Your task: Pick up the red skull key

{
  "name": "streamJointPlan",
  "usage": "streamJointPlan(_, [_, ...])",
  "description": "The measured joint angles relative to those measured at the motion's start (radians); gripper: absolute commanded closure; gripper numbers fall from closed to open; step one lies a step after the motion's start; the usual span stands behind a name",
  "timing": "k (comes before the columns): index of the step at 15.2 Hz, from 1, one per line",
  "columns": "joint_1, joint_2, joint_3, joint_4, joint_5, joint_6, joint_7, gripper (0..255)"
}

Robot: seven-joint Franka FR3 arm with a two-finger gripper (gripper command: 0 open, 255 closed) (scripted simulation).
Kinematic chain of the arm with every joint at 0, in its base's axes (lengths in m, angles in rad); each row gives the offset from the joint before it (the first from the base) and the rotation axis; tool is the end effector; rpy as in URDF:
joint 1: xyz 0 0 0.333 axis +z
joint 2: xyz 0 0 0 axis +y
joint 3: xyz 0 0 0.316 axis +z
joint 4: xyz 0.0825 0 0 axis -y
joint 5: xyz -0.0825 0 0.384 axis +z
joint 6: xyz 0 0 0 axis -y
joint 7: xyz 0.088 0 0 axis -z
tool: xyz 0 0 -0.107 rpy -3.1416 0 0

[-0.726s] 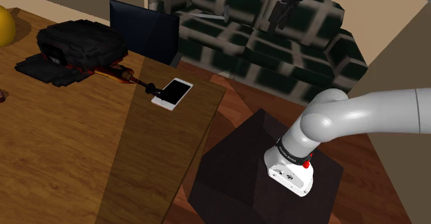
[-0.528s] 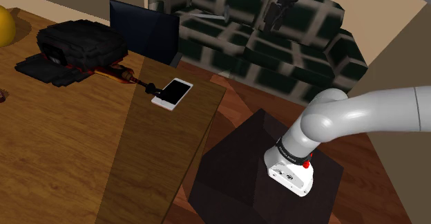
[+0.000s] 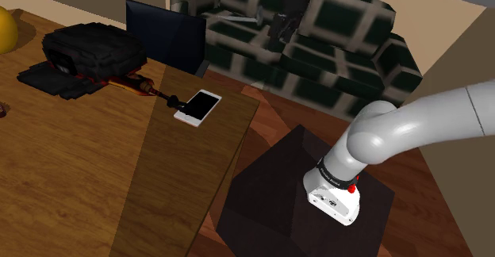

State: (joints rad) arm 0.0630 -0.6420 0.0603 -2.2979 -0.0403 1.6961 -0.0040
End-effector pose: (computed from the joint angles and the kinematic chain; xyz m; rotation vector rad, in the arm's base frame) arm 0.3561 0.0450 0.5814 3.0614 0.1843 0.0664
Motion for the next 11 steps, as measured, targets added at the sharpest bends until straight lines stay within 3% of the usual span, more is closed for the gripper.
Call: streamJointPlan(11, [0.061,0.292,0.146,0.082,0.031,0.205,0.132,0])
